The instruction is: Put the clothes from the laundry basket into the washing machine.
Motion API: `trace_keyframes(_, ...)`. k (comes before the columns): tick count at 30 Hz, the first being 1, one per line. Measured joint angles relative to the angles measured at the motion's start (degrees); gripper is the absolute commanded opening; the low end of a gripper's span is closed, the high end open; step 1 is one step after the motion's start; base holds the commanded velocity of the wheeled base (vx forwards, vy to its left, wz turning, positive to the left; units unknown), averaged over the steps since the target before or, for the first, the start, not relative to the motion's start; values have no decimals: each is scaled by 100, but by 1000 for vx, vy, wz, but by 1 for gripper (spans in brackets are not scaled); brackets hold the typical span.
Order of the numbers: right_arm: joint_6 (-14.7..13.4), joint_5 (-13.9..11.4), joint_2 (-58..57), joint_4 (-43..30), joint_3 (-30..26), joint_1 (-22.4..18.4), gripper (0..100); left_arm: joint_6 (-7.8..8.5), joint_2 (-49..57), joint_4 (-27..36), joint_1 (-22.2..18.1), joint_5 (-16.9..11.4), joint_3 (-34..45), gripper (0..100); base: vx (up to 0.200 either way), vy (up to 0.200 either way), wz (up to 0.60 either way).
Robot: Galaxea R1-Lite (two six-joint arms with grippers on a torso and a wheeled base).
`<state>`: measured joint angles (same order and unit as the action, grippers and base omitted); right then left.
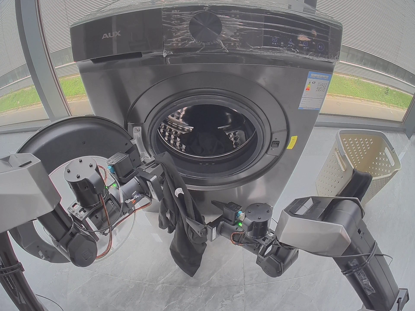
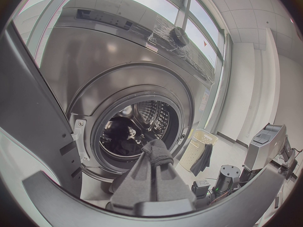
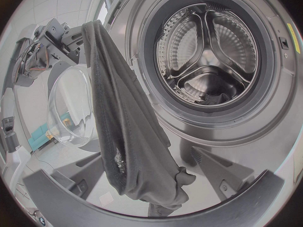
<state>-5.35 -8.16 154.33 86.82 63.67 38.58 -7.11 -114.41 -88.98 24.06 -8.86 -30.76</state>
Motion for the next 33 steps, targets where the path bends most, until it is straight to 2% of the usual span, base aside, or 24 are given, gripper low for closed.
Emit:
trace_keyframes(14,0,0,55,62,-61,9,100,-4,5,0,-12,-2,-9,0,0,0,0)
trace_keyframes(15,0,1,72,60,-56,17,0,-11,5,0,-12,-2,-11,0,0,0,0)
trace_keyframes(23,0,1,135,77,-11,17,0,-72,13,2,-15,-9,-11,0,0,0,0)
trace_keyframes(33,5,46,-361,88,-455,-204,0,-66,13,0,-34,-24,11,0,0,0,0)
